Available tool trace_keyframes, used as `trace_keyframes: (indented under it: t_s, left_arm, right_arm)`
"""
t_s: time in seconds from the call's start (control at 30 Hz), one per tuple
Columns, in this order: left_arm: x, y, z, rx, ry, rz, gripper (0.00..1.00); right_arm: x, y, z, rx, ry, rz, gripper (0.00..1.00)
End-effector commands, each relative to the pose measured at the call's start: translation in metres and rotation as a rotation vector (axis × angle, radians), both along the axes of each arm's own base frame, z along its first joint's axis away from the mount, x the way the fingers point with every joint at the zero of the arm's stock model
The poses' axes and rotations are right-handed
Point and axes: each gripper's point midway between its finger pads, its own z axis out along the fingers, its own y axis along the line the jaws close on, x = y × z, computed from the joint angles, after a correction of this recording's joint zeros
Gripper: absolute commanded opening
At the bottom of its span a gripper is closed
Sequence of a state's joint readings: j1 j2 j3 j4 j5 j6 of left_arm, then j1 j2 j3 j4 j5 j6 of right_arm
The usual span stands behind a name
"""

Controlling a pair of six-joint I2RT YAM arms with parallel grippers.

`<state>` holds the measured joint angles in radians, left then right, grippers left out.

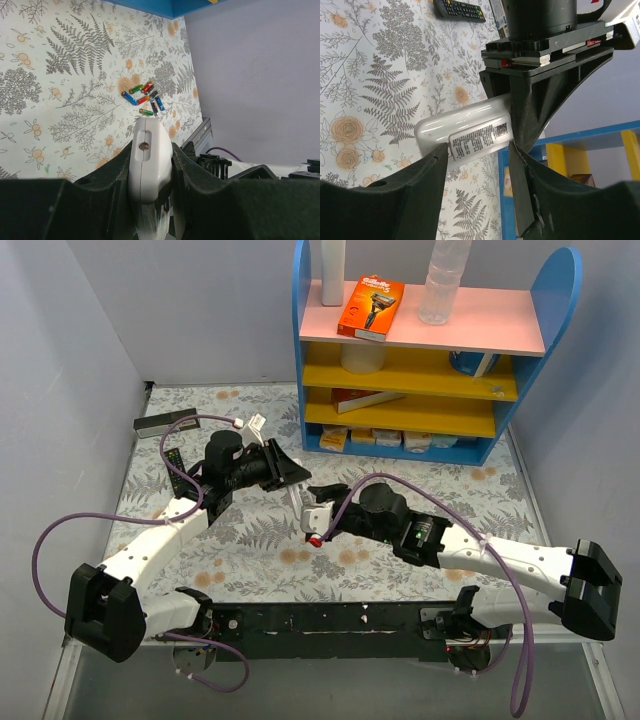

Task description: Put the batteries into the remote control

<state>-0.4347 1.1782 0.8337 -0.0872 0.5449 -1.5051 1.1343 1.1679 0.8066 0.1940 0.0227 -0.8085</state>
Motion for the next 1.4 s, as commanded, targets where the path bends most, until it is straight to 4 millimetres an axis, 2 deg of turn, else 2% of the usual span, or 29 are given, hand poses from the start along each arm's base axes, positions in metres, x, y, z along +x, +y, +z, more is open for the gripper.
trace_keyframes:
  t_s: [0.0, 0.07, 0.33, 0.47, 0.53, 0.57, 0.7, 1.0, 1.13, 1.2, 1.27, 1.33, 1.37]
  left_arm:
    - [-0.023, -0.006, -0.005, 0.019, 0.013, -0.083, 0.0]
    - [-0.019, -0.003, -0.013, 0.037, -0.002, -0.067, 0.0]
    - [0.005, 0.003, -0.033, 0.06, -0.075, 0.01, 0.0]
    - [0.012, 0.007, -0.059, 0.093, -0.075, 0.035, 0.0]
    - [0.015, 0.008, -0.07, 0.108, -0.084, 0.038, 0.0]
    - [0.015, 0.008, -0.075, 0.114, -0.081, 0.036, 0.0]
    - [0.019, 0.009, -0.098, 0.141, -0.069, 0.037, 0.0]
    - [0.025, 0.021, -0.13, 0.233, -0.062, 0.082, 0.0]
    - [0.026, 0.026, -0.139, 0.254, -0.047, 0.115, 0.0]
    - [0.023, 0.027, -0.142, 0.245, -0.034, 0.119, 0.0]
    - [0.021, 0.026, -0.144, 0.233, -0.024, 0.116, 0.0]
    - [0.017, 0.026, -0.146, 0.212, -0.006, 0.125, 0.0]
    - [0.016, 0.025, -0.146, 0.204, -0.004, 0.124, 0.0]
  right_arm:
    - [0.025, -0.011, 0.006, 0.046, -0.032, -0.124, 0.56]
    - [0.024, -0.011, -0.002, 0.049, -0.012, -0.125, 0.55]
    - [0.022, -0.012, -0.052, 0.002, 0.06, -0.137, 0.46]
    - [0.025, -0.011, -0.081, -0.035, 0.092, -0.157, 0.44]
    - [0.025, -0.008, -0.088, -0.033, 0.101, -0.158, 0.43]
    - [0.025, -0.008, -0.1, -0.058, 0.113, -0.158, 0.42]
    - [0.025, -0.006, -0.117, -0.066, 0.151, -0.172, 0.41]
    - [0.025, -0.008, -0.146, -0.117, 0.198, -0.19, 0.4]
    - [0.021, -0.011, -0.153, -0.12, 0.249, -0.206, 0.4]
    - [0.018, -0.011, -0.145, -0.08, 0.302, -0.224, 0.41]
    - [0.018, -0.009, -0.129, -0.016, 0.353, -0.239, 0.44]
    - [0.013, -0.007, -0.122, 0.044, 0.492, -0.252, 0.47]
    - [0.013, -0.002, -0.111, 0.086, 0.533, -0.254, 0.48]
